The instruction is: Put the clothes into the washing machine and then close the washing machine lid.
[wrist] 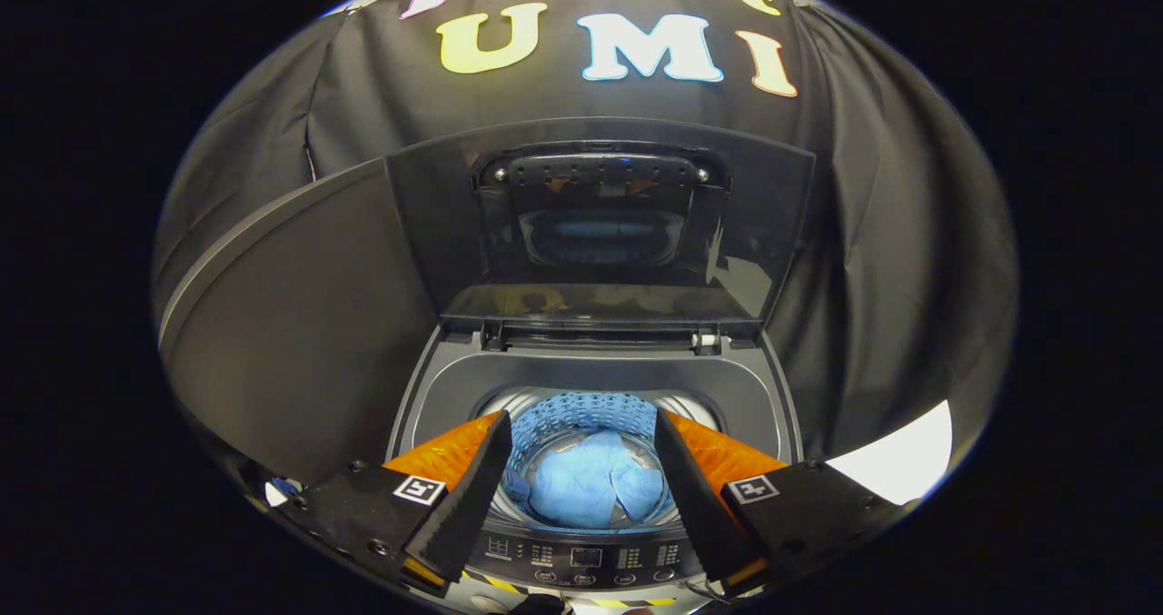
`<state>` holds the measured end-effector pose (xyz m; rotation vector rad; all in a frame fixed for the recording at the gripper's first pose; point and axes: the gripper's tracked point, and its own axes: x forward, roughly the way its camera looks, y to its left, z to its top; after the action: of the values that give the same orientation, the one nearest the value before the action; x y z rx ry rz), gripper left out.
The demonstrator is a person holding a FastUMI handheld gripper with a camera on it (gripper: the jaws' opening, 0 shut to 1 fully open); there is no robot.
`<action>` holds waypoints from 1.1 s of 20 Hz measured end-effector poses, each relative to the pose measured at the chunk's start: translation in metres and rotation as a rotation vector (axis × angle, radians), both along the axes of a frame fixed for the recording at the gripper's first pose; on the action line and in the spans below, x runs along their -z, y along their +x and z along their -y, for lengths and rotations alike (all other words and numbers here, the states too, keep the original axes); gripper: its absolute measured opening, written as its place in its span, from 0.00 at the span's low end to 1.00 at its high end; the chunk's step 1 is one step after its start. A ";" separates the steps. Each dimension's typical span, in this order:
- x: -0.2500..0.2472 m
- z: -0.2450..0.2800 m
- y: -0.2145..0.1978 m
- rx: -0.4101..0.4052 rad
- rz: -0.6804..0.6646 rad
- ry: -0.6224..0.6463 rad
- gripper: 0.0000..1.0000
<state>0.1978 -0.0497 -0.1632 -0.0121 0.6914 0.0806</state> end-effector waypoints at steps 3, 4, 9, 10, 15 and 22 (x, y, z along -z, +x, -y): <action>-0.016 -0.003 0.004 -0.005 0.050 0.002 0.97; -0.026 -0.005 0.007 -0.010 0.084 0.005 0.97; -0.091 -0.009 0.033 -0.017 0.290 0.016 0.97; -0.104 -0.009 0.038 -0.019 0.330 0.021 0.97; -0.158 -0.011 0.069 -0.020 0.499 0.007 0.97; -0.185 -0.017 0.127 -0.007 0.579 -0.004 0.97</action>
<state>0.3253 -0.0326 0.0222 -0.0399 0.1125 0.0777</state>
